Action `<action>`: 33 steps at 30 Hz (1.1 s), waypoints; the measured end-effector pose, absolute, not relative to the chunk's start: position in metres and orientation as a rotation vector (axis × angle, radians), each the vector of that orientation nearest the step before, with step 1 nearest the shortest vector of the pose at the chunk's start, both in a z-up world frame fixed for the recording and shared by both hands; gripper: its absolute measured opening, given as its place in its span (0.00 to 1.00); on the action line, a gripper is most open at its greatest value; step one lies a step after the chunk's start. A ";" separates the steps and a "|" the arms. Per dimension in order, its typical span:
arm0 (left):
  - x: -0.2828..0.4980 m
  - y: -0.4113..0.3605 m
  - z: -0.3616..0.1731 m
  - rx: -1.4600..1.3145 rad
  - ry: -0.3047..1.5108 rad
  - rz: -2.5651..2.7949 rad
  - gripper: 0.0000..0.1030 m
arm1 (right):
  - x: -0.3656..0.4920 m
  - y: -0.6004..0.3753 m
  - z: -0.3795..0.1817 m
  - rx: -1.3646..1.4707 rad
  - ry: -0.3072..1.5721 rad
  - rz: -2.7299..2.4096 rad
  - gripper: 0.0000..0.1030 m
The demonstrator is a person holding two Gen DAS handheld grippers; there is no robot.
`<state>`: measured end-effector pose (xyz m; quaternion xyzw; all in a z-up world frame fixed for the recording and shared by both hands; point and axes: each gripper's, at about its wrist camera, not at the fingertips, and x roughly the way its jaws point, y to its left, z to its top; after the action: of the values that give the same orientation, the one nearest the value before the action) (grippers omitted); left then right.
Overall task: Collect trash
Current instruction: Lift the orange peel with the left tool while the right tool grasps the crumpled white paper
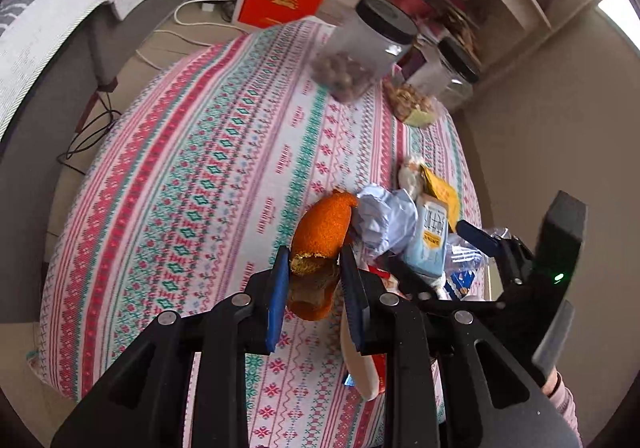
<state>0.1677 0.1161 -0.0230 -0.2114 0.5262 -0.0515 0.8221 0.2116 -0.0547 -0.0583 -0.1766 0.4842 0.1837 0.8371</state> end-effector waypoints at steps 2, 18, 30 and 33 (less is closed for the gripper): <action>0.167 0.122 -0.023 -0.455 1.115 -0.098 0.25 | 0.216 -0.045 -0.064 -0.403 1.042 0.398 0.84; 0.166 0.131 -0.026 -0.450 1.104 -0.065 0.25 | 0.234 -0.048 -0.069 -0.235 1.088 0.415 0.18; 0.173 0.116 -0.028 -0.445 1.087 -0.085 0.25 | 0.216 -0.087 -0.020 -0.067 0.942 0.424 0.16; 0.175 0.114 -0.025 -0.466 1.065 -0.094 0.25 | 0.211 -0.101 -0.009 -0.015 0.905 0.418 0.16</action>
<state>0.1746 0.1145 -0.0248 -0.2201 0.5027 -0.0446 0.8348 0.2107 -0.1011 -0.0086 -0.0070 0.4339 0.2004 0.8783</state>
